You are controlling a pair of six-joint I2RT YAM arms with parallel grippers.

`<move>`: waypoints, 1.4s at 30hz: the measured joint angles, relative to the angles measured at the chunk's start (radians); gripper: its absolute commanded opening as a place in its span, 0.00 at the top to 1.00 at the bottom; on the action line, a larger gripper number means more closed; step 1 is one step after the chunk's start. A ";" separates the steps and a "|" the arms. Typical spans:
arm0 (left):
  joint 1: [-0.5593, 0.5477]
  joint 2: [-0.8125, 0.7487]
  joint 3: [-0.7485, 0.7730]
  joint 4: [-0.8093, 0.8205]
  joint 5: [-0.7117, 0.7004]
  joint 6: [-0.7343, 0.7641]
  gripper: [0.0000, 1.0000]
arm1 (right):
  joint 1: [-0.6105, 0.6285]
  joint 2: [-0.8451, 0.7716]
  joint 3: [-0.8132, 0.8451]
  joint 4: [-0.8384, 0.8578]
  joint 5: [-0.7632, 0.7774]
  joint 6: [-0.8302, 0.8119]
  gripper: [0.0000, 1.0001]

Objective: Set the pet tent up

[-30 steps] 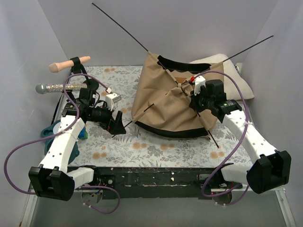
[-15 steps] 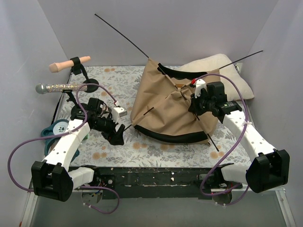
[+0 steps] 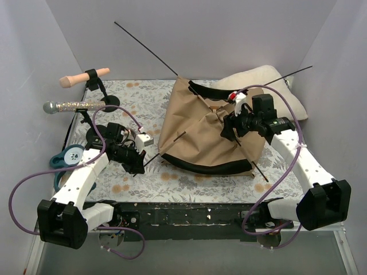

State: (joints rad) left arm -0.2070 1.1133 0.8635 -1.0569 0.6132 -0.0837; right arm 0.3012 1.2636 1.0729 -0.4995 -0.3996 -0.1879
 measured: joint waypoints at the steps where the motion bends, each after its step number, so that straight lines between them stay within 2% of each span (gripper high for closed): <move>1: 0.000 -0.003 0.000 0.004 0.000 -0.005 1.00 | 0.000 0.000 0.015 -0.002 -0.010 -0.020 0.16; 7: 0.000 -0.036 0.008 0.010 0.007 -0.031 1.00 | 0.015 -0.026 0.094 -0.006 -0.062 -0.212 0.12; 10: 0.000 -0.038 0.041 0.002 0.015 -0.038 1.00 | 0.060 -0.067 0.094 0.003 -0.100 -0.318 0.13; 14: 0.000 -0.053 0.085 0.000 0.027 -0.057 1.00 | 0.256 -0.062 0.130 0.044 -0.124 -0.436 0.19; 17: 0.000 -0.065 0.118 0.000 0.055 -0.080 1.00 | 0.444 0.019 0.211 0.076 -0.130 -0.532 0.24; 20: 0.000 -0.070 0.136 0.011 0.081 -0.110 1.00 | 0.576 0.097 0.249 0.125 -0.128 -0.625 0.29; 24: 0.000 -0.066 0.150 0.023 0.115 -0.146 1.00 | 0.668 0.181 0.247 0.179 -0.100 -0.723 0.38; 31: 0.000 -0.072 0.151 0.038 0.162 -0.179 1.00 | 0.746 0.261 0.212 0.240 -0.036 -0.870 0.48; 34: 0.000 -0.083 0.151 0.039 0.183 -0.177 1.00 | 0.768 0.305 0.214 0.265 0.003 -0.915 0.56; 37: 0.000 -0.086 0.151 0.028 0.190 -0.168 1.00 | 0.782 0.364 0.239 0.273 0.037 -0.949 0.70; 38: 0.000 -0.087 0.151 0.026 0.192 -0.165 1.00 | 0.785 0.380 0.248 0.277 0.047 -0.958 0.76; 40: 0.000 -0.089 0.151 0.025 0.196 -0.163 1.00 | 0.792 0.401 0.257 0.291 0.068 -0.980 0.98; 42: 0.000 -0.094 0.147 0.029 0.198 -0.164 1.00 | 0.795 0.409 0.262 0.302 0.088 -1.002 0.99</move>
State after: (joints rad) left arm -0.2073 1.0191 1.0107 -1.0283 0.8112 -0.2478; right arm 1.0958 1.6730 1.3350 -0.1978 -0.3119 -1.1896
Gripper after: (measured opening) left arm 0.051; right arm 0.084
